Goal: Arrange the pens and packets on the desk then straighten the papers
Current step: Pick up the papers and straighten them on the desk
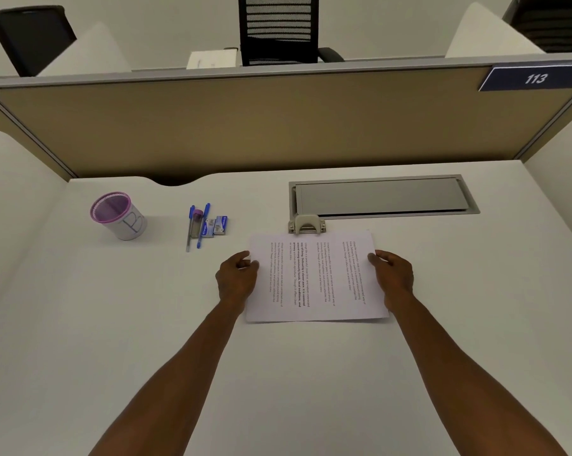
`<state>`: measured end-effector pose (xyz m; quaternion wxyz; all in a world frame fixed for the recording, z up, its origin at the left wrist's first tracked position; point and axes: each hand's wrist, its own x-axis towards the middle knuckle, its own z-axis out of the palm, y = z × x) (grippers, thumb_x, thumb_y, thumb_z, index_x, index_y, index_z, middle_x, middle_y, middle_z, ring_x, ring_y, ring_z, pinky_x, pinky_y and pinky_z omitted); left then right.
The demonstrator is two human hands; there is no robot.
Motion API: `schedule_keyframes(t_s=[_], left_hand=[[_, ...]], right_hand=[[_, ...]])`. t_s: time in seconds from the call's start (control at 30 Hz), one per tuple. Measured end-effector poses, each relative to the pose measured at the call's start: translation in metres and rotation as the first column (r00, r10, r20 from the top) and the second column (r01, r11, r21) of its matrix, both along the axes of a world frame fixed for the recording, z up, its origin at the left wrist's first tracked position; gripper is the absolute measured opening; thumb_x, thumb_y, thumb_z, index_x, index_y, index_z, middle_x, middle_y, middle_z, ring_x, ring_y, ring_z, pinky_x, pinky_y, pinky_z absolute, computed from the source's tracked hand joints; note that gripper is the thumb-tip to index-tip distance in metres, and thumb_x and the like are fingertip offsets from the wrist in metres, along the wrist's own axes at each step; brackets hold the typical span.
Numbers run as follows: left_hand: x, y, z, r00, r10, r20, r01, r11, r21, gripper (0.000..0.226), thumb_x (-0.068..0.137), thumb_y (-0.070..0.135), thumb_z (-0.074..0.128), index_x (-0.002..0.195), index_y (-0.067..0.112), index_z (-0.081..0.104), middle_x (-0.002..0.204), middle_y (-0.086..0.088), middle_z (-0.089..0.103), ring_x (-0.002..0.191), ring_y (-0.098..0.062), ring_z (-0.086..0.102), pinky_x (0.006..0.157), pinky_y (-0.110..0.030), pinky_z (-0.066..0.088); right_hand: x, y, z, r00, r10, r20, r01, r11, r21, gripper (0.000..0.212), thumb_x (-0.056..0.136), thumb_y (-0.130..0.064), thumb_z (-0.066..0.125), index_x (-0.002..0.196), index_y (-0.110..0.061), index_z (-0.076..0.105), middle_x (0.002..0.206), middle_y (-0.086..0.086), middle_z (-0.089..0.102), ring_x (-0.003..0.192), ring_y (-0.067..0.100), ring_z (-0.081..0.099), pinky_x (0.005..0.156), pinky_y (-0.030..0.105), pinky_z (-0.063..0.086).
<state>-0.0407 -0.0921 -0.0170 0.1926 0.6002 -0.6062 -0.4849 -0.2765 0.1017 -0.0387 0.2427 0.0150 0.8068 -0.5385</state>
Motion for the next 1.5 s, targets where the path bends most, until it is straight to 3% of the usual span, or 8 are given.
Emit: schedule_keyframes(t_s=[0.1,0.4,0.57,0.77,0.97,1.23,1.4,1.5], left_hand=[[-0.005,-0.004,0.005,1.000,0.005,0.004,-0.005,1.000,-0.010,0.043,0.090,0.033,0.069,0.129,0.017,0.061,0.114,-0.005,0.069,0.099,-0.021,0.063,0.099,-0.041,0.049],[-0.017,-0.013,0.009,0.993,-0.117,0.028,0.120,0.988,-0.094,0.038,0.095,0.007,0.056,0.129,0.022,0.063,0.123,-0.008,0.063,0.107,-0.024,0.062,0.100,-0.040,0.051],[-0.020,-0.013,0.005,0.984,-0.165,0.062,0.171,0.978,-0.118,0.035,0.093,0.003,0.055,0.123,0.017,0.068,0.129,-0.009,0.063,0.115,-0.025,0.060,0.106,-0.039,0.047],[-0.021,-0.014,0.000,0.987,-0.157,0.041,0.162,0.976,-0.144,0.028,0.092,0.013,0.062,0.119,0.015,0.069,0.125,-0.006,0.066,0.106,-0.023,0.064,0.100,-0.038,0.051],[-0.025,-0.017,-0.003,0.997,-0.074,-0.019,0.070,0.982,-0.175,0.017,0.094,0.013,0.061,0.106,0.020,0.071,0.114,-0.002,0.069,0.090,-0.013,0.062,0.086,-0.024,0.047],[-0.022,-0.015,-0.012,0.996,-0.075,-0.050,0.065,0.982,-0.179,0.016,0.095,0.015,0.061,0.106,0.022,0.070,0.111,0.001,0.068,0.089,-0.012,0.062,0.083,-0.022,0.047],[-0.025,-0.017,-0.017,0.993,-0.113,0.014,0.114,0.969,-0.219,0.019,0.093,0.011,0.062,0.109,0.016,0.071,0.116,-0.004,0.070,0.097,-0.016,0.063,0.094,-0.027,0.049],[-0.027,-0.017,-0.018,0.988,-0.133,0.073,0.148,0.946,-0.288,0.020,0.092,0.009,0.062,0.109,0.012,0.072,0.113,-0.008,0.070,0.097,-0.019,0.065,0.092,-0.024,0.046]], right_hand=[[-0.002,-0.004,0.001,0.999,0.047,-0.003,-0.047,0.998,0.035,0.022,0.090,-0.022,0.068,0.112,-0.019,0.073,0.100,0.000,0.070,0.089,0.022,0.067,0.086,0.036,0.054],[-0.011,-0.010,0.002,0.999,0.050,0.019,-0.051,0.998,0.047,0.022,0.090,-0.018,0.067,0.111,-0.018,0.073,0.103,0.001,0.070,0.089,0.024,0.067,0.083,0.035,0.053],[-0.016,-0.009,0.003,0.998,0.043,0.034,-0.044,0.998,0.033,0.014,0.088,-0.016,0.068,0.095,-0.027,0.072,0.097,-0.002,0.071,0.090,0.024,0.069,0.088,0.040,0.056],[-0.019,-0.008,0.003,0.997,0.068,0.025,-0.069,0.995,0.065,0.007,0.088,-0.021,0.068,0.089,-0.027,0.070,0.097,0.000,0.073,0.086,0.023,0.069,0.085,0.042,0.057],[-0.021,-0.010,0.005,0.996,0.091,0.003,-0.091,0.994,0.063,0.008,0.089,-0.020,0.066,0.084,-0.025,0.070,0.092,-0.002,0.073,0.084,0.023,0.069,0.081,0.040,0.057],[-0.022,-0.006,0.000,0.998,0.066,0.021,-0.066,0.997,0.031,0.014,0.089,-0.017,0.066,0.102,-0.019,0.072,0.100,0.002,0.074,0.089,0.024,0.070,0.087,0.043,0.057],[-0.021,-0.008,0.000,0.997,0.062,-0.037,-0.059,0.996,0.073,0.023,0.089,-0.017,0.068,0.111,-0.019,0.072,0.102,0.000,0.072,0.089,0.020,0.068,0.088,0.039,0.056],[-0.021,-0.010,0.001,0.993,0.085,-0.083,-0.077,0.993,0.090,0.022,0.088,-0.017,0.070,0.110,-0.020,0.072,0.097,-0.002,0.072,0.088,0.019,0.068,0.086,0.034,0.054]])
